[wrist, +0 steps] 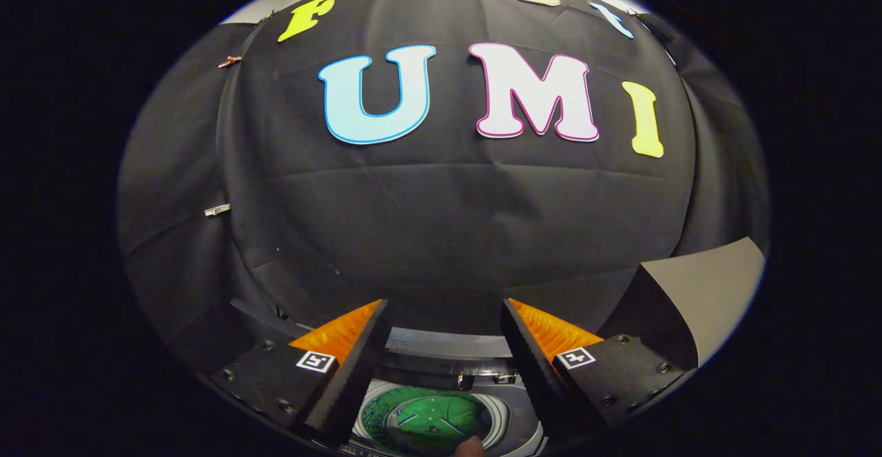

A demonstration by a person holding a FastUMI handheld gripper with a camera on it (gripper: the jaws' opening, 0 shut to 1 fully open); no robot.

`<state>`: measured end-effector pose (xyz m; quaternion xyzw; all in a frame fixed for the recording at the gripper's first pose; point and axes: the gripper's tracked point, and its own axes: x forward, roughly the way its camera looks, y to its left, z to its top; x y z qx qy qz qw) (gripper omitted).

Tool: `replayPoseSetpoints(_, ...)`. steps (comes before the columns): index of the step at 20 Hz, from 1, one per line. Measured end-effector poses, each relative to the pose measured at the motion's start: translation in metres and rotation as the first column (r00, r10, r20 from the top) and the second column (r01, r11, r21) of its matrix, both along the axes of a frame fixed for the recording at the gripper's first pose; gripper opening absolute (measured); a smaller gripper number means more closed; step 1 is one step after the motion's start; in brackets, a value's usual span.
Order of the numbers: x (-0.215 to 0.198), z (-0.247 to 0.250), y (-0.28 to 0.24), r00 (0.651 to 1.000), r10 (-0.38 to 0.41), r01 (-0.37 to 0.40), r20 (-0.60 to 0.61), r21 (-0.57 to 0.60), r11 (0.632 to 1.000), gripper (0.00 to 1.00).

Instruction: Put the clothes into the washing machine and then close the washing machine lid.

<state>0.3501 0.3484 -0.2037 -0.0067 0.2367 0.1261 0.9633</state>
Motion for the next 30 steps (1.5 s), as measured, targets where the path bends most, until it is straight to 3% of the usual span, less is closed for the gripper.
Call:
replayPoseSetpoints(7, -0.03, -0.01, -0.001, 1.0, 0.019, -0.019, 0.02, 0.016, 1.0, 1.0)
replayPoseSetpoints(11, -0.06, -0.048, -0.005, 0.996, 0.043, -0.046, -0.074, -0.035, 0.998, 1.0)
replayPoseSetpoints(13, -0.077, -0.058, 0.001, 0.997, 0.057, -0.058, -0.05, -0.013, 0.998, 0.99)
replayPoseSetpoints(17, -0.109, -0.049, 0.005, 0.996, 0.094, -0.094, 0.008, -0.003, 0.996, 0.97)
replayPoseSetpoints(25, -0.143, 0.002, -0.006, 0.99, 0.064, -0.071, 0.124, 0.057, 0.996, 1.0)
replayPoseSetpoints(30, -0.157, 0.041, -0.04, 0.981, 0.03, -0.043, 0.193, 0.065, 0.997, 1.0)
